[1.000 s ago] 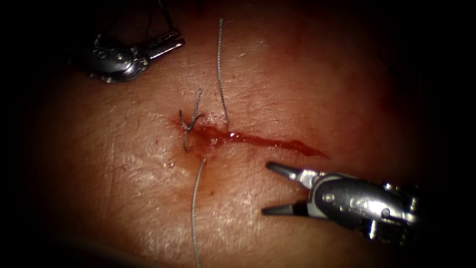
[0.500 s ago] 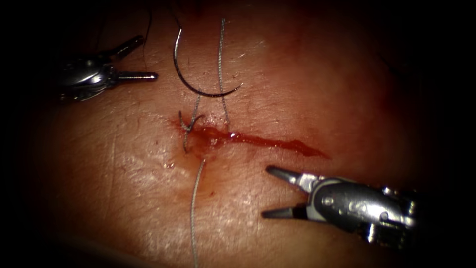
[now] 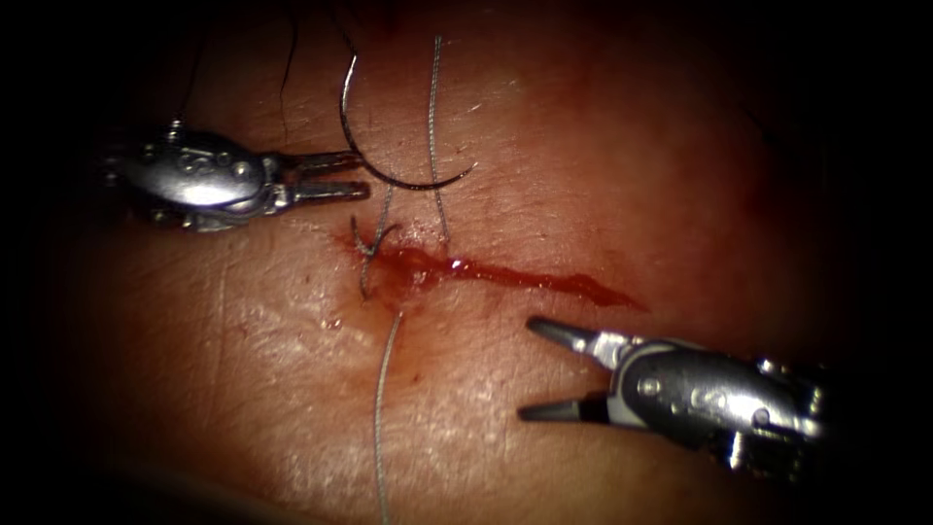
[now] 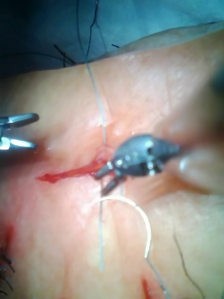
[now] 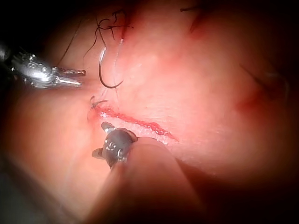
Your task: Wound Closure
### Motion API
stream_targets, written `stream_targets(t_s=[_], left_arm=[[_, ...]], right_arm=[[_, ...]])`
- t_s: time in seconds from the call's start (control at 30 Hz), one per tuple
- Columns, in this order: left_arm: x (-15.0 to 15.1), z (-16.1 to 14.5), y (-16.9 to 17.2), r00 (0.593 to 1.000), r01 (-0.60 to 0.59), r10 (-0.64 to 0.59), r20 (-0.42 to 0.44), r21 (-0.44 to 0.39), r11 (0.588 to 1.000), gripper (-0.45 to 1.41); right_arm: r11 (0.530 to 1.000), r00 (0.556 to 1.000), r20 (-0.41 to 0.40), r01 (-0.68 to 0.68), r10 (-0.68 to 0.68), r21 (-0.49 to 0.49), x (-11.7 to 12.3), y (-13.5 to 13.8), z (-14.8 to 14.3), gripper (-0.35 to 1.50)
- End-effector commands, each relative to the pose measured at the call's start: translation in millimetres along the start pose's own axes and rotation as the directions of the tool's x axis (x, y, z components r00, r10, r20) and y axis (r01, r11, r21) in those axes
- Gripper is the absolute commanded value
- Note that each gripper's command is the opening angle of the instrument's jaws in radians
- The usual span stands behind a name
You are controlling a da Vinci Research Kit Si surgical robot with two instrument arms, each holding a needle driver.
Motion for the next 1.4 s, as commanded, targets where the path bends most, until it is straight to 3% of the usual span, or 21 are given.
stream_targets(t_s=[0.03, 0.07, 0.13, 0.3, 0.47, 0.57, 0.63, 0.67, 0.7, 0.73, 0.77, 0.8, 0.83, 1.07, 1.2, 1.4], left_arm=[[-0.8, 0.6, 0.6, 1.0, -0.005, 0.005, 0.025, -0.005, 1.0, 0.39], [-1.0, 1.2, 0.4, 0.996, -0.024, 0.024, 0.091, -0.002, 1.0, 0.56], [-1.0, 1.4, 0.0, 0.992, -0.026, 0.025, 0.124, 0.004, 1.0, 0.66], [-0.6, 3.1, -0.1, 0.981, -0.07, 0.062, 0.181, 0.037, 0.997, 0.61], [-2.1, 5.5, -0.2, 0.926, -0.166, 0.14, 0.352, 0.046, 0.985, 0.47], [-2.6, 5.9, -0.2, 0.913, -0.191, 0.164, 0.373, 0.035, 0.981, 0.32], [-2.5, 6.1, -0.3, 0.91, -0.2, 0.174, 0.377, 0.031, 0.979, 0.04], [-2.3, 6.3, -0.3, 0.907, -0.21, 0.183, 0.379, 0.029, 0.977, -0.25], [-2.3, 6.5, -0.3, 0.906, -0.214, 0.188, 0.38, 0.028, 0.976, -0.33], [-2.1, 6.9, -0.5, 0.905, -0.217, 0.19, 0.381, 0.029, 0.976, -0.22], [-2.0, 7.0, -0.6, 0.905, -0.216, 0.189, 0.382, 0.03, 0.976, -0.22], [-1.9, 7.4, -0.8, 0.902, -0.227, 0.199, 0.384, 0.028, 0.974, -0.4], [-2.0, 7.5, -1.1, 0.9, -0.232, 0.205, 0.384, 0.027, 0.972, -0.45], [-2.2, 3.9, -2.0, 0.878, -0.25, 0.246, 0.41, -0.044, 0.967, -0.45], [-2.5, 1.1, -3.4, 0.869, -0.261, 0.255, 0.424, -0.045, 0.964, -0.45], [-3.9, 1.5, -4.6, 0.853, -0.273, 0.262, 0.452, -0.042, 0.961, -0.45]], right_arm=[[1.0, 1.0, -0.003, -0.001, 0.001, 0.004, 0.0, -0.4, 1.0, 1.29], [1.0, 1.0, -0.003, -0.001, 0.001, 0.004, 0.0, -0.4, 1.0, 1.29], [1.0, 1.0, -0.003, -0.001, 0.001, 0.004, 0.0, -0.4, 1.1, 1.29], [1.0, 1.0, -0.003, 0.0, 0.0, 0.003, 0.0, -0.5, 1.3, 1.31], [1.0, 1.0, -0.003, 0.0, 0.0, 0.003, 0.1, -0.5, 1.3, 1.31], [1.0, 1.0, -0.003, 0.0, 0.0, 0.002, 0.1, -0.5, 1.3, 1.31], [1.0, 1.0, -0.005, -0.005, 0.005, 0.0, 0.1, -0.6, 1.5, 1.31], [1.0, 1.0, -0.005, -0.004, 0.004, 0.0, 0.1, -0.7, 1.5, 1.31], [1.0, 1.0, -0.005, -0.003, 0.003, -0.001, 0.1, -0.8, 1.6, 1.31], [1.0, 1.0, -0.006, -0.008, 0.008, -0.001, 0.0, -0.9, 1.6, 1.31], [1.0, 1.0, -0.006, -0.008, 0.008, -0.001, 0.0, -0.9, 1.6, 1.31], [1.0, 1.0, -0.006, -0.008, 0.008, 0.0, 0.0, -0.9, 1.6, 1.31], [1.0, 1.0, -0.009, -0.013, 0.013, -0.002, 0.0, -1.0, 1.5, 1.31], [1.0, 1.0, -0.012, -0.017, 0.017, -0.004, -0.1, -1.1, 1.6, 1.31], [1.0, 1.0, -0.012, -0.016, 0.015, -0.005, -0.2, -1.2, 1.7, 1.31], [1.0, 1.0, -0.012, -0.014, 0.014, -0.003, -0.2, -1.3, 1.6, 1.31]])
